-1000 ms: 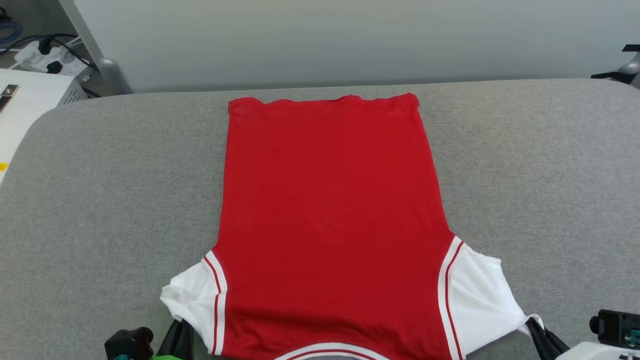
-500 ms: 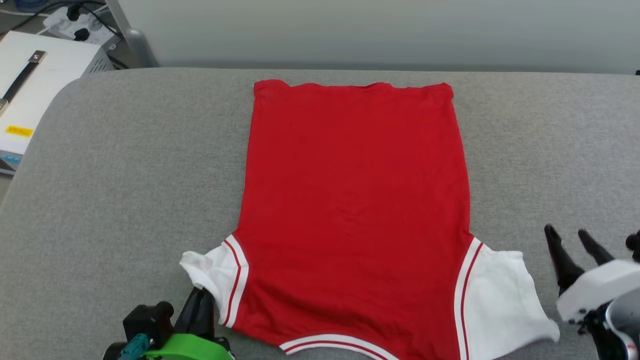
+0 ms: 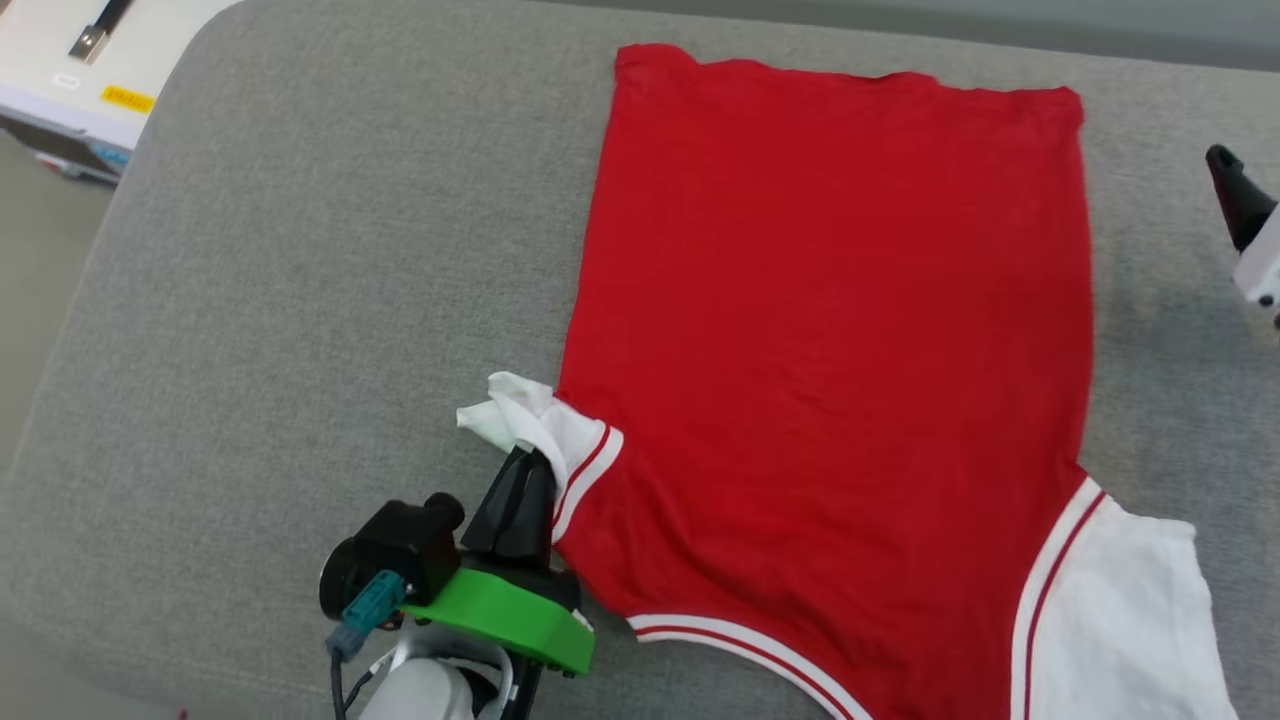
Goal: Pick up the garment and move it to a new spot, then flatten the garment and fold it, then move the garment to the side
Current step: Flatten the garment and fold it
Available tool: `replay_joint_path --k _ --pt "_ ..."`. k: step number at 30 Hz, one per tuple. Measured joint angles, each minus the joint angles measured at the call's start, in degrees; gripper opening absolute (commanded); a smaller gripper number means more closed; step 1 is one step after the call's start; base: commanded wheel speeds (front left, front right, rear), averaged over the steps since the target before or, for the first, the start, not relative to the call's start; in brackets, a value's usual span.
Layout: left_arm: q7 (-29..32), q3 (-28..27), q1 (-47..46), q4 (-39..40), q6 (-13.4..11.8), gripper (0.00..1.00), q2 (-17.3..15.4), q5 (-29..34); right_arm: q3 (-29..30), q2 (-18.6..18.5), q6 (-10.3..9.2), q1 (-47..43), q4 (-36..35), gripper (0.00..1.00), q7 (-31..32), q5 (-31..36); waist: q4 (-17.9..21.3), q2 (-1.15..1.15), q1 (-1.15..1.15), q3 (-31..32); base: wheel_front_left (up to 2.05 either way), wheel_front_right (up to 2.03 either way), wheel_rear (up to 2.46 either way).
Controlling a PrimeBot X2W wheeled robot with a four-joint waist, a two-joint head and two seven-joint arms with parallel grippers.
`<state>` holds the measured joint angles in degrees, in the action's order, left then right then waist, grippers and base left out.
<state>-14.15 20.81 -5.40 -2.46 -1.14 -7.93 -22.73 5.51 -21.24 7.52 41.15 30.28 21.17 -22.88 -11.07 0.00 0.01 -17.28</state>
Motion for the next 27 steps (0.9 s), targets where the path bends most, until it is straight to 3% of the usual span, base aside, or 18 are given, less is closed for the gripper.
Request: replay_joint_path --k 9,20,24,25,26,27 --pt "-0.5 1.9 -3.7 0.1 2.4 0.0 2.9 0.2 -4.0 -3.4 0.0 19.1 13.8 1.0 13.7 1.1 -6.2 0.0 0.0 -6.8 0.0 0.0 0.0" --pt "-0.5 1.9 -5.0 1.6 4.0 0.0 4.4 0.6 -5.8 -4.9 0.0 26.6 22.7 1.0 19.0 5.2 -11.7 0.0 0.0 -14.3 0.0 0.0 0.0" --pt "-0.5 1.4 -5.0 1.5 4.4 0.0 4.5 0.9 -5.8 -5.4 0.04 29.7 26.1 1.0 25.0 6.7 -12.8 0.0 -0.01 -15.6 0.0 0.0 0.0" --pt "-0.5 1.2 -5.0 1.4 4.4 0.0 4.5 1.0 -5.3 -5.4 0.04 30.5 26.8 0.84 26.2 6.8 -13.0 0.0 -0.01 -15.7 0.0 0.0 0.0" --pt "-0.5 1.1 -5.0 1.3 4.4 0.0 4.5 1.0 -5.0 -5.3 0.04 31.1 27.2 0.38 27.0 7.0 -13.0 0.0 -0.01 -15.8 0.0 0.0 0.0" --pt "-0.5 1.0 -5.0 1.2 4.4 0.0 4.5 1.1 -4.9 -5.0 0.05 31.3 27.6 0.0 27.3 7.1 -12.9 0.0 -0.01 -15.7 0.0 0.0 0.0"
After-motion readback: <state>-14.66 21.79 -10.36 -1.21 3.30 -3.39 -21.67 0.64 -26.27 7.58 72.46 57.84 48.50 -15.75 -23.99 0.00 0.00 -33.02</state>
